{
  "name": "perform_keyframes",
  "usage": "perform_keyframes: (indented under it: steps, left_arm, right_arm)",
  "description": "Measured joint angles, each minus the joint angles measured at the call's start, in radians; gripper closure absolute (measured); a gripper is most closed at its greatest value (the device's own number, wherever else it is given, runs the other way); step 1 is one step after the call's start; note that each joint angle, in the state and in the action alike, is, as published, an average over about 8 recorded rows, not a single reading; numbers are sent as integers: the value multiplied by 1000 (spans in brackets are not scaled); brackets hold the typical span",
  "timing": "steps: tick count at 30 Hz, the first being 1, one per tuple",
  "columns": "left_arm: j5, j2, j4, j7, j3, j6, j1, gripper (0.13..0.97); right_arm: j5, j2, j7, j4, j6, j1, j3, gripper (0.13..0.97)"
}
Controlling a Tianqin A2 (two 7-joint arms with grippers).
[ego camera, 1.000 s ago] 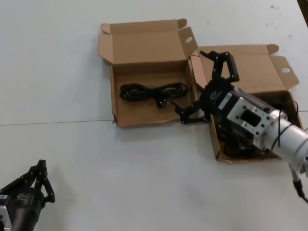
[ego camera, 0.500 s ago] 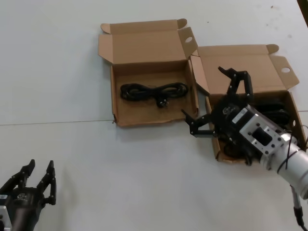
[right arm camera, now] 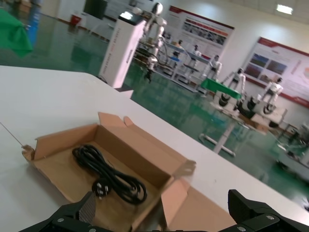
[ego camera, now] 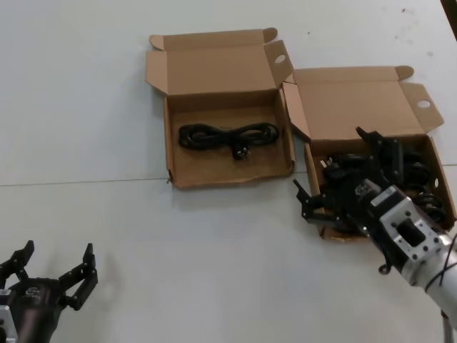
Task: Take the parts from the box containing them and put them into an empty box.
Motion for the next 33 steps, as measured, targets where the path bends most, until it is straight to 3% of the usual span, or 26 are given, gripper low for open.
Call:
perform_keyframes:
  steps: [7,16,25,33]
  left_arm:
    - [0,0,0,0,0,0,0,424]
    - [0,0,0,0,0,0,0,261]
    - [0,0,0,0,0,0,0,163]
    - [0,0,0,0,0,0,0,135]
  right_arm:
    - [25,-10,0,25,44,-72,34,129]
    - [56,-22,0,57,101,-165,78,129]
    - [88,-35,0,90,157,-258,122,129]
    - [113,-45,0,115,202,-330,157,129]
